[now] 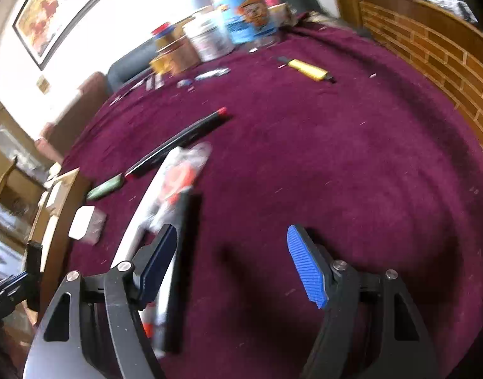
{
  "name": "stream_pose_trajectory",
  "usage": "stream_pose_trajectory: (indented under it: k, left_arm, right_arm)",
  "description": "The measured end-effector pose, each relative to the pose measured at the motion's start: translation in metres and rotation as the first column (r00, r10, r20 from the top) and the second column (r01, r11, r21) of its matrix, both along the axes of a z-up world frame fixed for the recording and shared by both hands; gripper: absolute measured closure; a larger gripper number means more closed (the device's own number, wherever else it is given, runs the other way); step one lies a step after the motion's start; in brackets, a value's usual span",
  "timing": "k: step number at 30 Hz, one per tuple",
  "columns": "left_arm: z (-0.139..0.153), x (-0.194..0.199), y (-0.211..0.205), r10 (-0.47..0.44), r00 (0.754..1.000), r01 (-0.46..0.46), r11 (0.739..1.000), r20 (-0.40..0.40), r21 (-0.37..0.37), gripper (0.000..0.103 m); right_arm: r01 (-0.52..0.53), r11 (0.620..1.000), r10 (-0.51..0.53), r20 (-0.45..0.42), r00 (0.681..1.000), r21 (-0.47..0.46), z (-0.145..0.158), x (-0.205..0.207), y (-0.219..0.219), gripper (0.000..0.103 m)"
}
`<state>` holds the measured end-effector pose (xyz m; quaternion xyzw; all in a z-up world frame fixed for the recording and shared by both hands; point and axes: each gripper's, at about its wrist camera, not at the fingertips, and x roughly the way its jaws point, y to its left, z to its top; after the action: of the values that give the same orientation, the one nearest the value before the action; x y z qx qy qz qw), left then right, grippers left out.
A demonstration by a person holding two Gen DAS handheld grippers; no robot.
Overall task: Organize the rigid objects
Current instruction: 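Grasp the black tube with gold band with the left gripper, then grasp the thin black marker with the right gripper while the left gripper carries the tube toward the tray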
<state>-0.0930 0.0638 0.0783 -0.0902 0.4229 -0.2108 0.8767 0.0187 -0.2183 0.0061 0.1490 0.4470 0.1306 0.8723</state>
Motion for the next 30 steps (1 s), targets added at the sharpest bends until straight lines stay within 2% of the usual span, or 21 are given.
stream_pose_trajectory:
  k: [9, 10, 12, 14, 16, 18, 20, 23, 30]
  left_arm:
    - [-0.004, -0.012, 0.034, 0.054, 0.999, -0.054, 0.997, 0.000, -0.048, 0.089]
    - [-0.004, -0.013, 0.039, 0.063, 0.998, -0.063, 0.997, 0.001, -0.052, 0.089]
    - [-0.004, -0.016, 0.048, 0.078, 0.997, -0.078, 0.995, 0.004, -0.057, 0.089]
    - [-0.002, -0.018, 0.059, 0.099, 0.995, -0.098, 0.993, 0.012, -0.060, 0.089]
    - [-0.003, -0.020, 0.069, 0.120, 0.993, -0.119, 0.991, 0.013, -0.068, 0.089]
    - [-0.004, -0.020, 0.078, 0.137, 0.990, -0.136, 0.988, 0.008, -0.078, 0.089]
    - [-0.002, -0.021, 0.087, 0.154, 0.988, -0.153, 0.985, 0.007, -0.083, 0.089]
    - [0.001, -0.024, 0.102, 0.183, 0.983, -0.181, 0.979, 0.014, -0.094, 0.089]
    - [0.009, -0.025, 0.147, 0.263, 0.964, -0.260, 0.962, 0.027, -0.078, 0.089]
  right_arm:
    - [-0.040, 0.985, 0.035, -0.031, 0.999, -0.169, 0.002, 0.000, 0.048, 0.036]
    - [-0.042, 0.978, 0.035, -0.040, 0.999, -0.206, 0.000, 0.002, 0.054, 0.036]
    - [-0.060, 0.939, 0.046, -0.048, 0.998, -0.338, -0.004, 0.001, 0.071, 0.037]
    - [-0.071, 0.904, 0.062, -0.034, 0.997, -0.422, -0.004, -0.006, 0.082, 0.044]
    - [-0.096, 0.907, 0.085, -0.046, 0.995, -0.410, -0.003, -0.013, 0.085, 0.069]
    - [-0.101, 0.906, 0.090, -0.047, 0.995, -0.411, -0.001, -0.021, 0.086, 0.089]
    - [-0.102, 0.911, 0.091, -0.047, 0.995, -0.398, -0.001, -0.025, 0.084, 0.090]
    - [-0.081, 0.944, 0.073, -0.039, 0.997, -0.319, 0.006, -0.029, 0.073, 0.091]
    - [-0.098, 0.981, 0.101, 0.007, 0.995, -0.166, 0.047, -0.040, 0.075, 0.090]
